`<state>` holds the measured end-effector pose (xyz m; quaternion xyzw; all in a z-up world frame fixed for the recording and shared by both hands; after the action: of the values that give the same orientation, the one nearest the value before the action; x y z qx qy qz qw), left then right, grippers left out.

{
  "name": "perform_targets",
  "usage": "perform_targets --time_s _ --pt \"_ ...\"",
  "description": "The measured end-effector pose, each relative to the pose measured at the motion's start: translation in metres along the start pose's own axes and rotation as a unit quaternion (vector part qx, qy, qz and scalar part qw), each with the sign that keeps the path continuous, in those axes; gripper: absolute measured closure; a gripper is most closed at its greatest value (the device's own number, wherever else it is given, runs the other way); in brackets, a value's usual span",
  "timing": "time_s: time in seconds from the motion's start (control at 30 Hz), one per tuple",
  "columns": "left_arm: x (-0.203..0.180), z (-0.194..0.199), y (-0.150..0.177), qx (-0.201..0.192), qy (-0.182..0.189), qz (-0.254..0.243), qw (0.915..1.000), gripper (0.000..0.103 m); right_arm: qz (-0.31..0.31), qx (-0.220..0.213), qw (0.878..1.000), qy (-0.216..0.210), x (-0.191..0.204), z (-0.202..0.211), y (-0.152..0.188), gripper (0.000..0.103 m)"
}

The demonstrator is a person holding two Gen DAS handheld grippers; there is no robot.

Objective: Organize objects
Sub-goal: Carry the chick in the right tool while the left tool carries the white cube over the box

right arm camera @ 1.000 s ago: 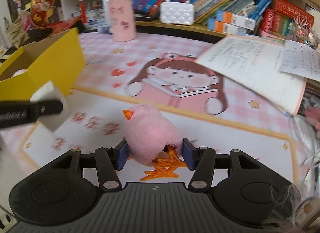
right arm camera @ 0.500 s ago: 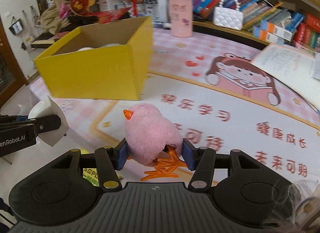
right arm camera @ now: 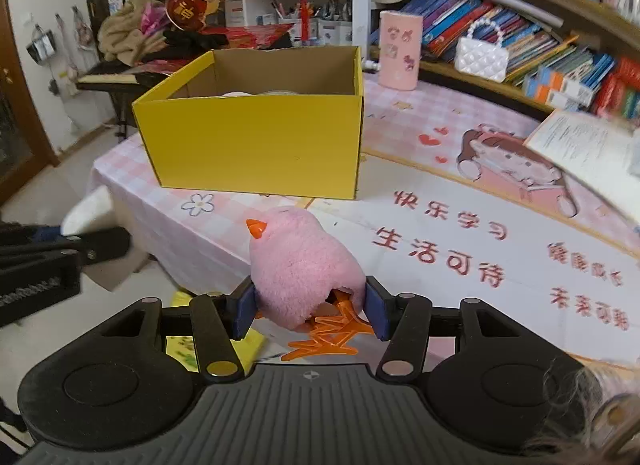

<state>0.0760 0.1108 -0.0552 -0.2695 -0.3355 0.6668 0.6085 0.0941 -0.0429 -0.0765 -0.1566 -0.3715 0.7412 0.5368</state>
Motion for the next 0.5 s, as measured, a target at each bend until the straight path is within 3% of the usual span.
perform_targets --time_s 0.27,0.5 --pt "0.018 0.002 -0.017 -0.019 0.003 0.016 0.9997 0.082 0.01 -0.012 1.0 0.001 0.014 0.0 -0.018 0.051" --pt "0.022 -0.005 -0.055 -0.053 0.001 0.041 0.9978 0.082 0.031 -0.058 0.998 -0.009 0.016 0.0 -0.066 0.051"
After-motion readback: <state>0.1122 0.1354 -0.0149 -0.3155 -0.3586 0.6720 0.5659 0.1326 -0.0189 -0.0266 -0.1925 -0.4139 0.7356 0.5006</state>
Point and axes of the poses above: each gripper's, at about its wrist camera, not at the fingertips, and z roughly against the way its jaws point, x to its left, y to its underside, the point moved 9 cm from there along -z, roughly the way its jaws point, and after that the axes turned 12 degrees about -y, right-handed, at the moved point
